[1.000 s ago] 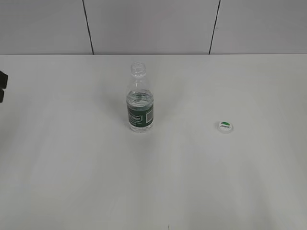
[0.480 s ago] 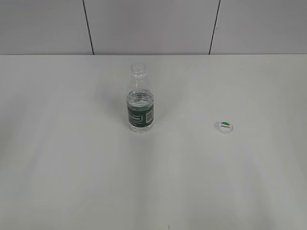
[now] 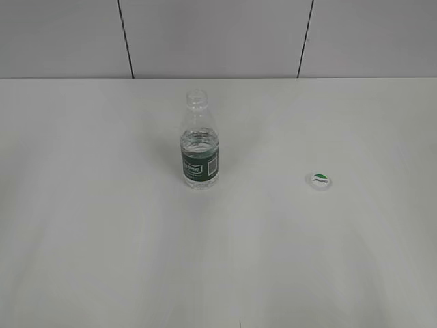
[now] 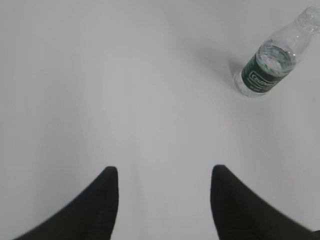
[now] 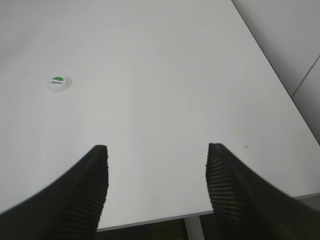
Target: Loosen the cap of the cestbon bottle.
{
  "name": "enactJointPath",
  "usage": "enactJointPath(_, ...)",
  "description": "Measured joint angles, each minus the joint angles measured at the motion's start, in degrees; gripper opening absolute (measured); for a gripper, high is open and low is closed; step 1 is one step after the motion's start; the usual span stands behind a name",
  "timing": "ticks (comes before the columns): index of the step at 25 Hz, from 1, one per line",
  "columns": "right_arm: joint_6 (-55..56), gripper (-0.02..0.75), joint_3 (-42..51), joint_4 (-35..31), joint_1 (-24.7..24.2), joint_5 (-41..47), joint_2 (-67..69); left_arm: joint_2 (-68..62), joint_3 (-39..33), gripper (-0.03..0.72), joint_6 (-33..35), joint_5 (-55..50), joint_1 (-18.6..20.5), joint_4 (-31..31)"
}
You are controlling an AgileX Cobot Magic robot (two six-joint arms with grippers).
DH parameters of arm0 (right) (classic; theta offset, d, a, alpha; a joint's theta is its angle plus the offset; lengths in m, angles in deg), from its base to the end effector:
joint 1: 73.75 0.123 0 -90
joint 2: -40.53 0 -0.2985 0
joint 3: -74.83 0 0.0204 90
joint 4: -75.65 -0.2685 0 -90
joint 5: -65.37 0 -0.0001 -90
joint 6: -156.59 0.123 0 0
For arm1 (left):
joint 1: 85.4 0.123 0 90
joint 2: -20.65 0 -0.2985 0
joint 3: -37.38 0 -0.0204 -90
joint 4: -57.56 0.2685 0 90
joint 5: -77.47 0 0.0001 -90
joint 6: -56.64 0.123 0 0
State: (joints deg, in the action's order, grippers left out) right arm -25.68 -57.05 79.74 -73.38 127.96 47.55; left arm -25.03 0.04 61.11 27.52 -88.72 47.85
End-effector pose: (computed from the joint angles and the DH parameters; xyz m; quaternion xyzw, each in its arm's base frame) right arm 0.0211 -0.0077 0.2726 -0.0174 0.8552 -0.0442 0.5161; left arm 0.1441 -0.0243 0.3069 0.0380 0.9132 -0.0771 0.3984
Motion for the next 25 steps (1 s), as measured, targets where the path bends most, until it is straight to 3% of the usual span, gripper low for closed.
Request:
enactJointPath(12,0.00,0.471,0.00,0.00,0.00,0.00,0.00,19.66,-2.70,0.365,0.05,-12.80,0.00,-2.18)
enactJointPath(25,0.00,0.471,0.00,0.00,0.00,0.00,0.00,34.87,-8.25,0.365,-0.05,-14.46,2.63,1.29)
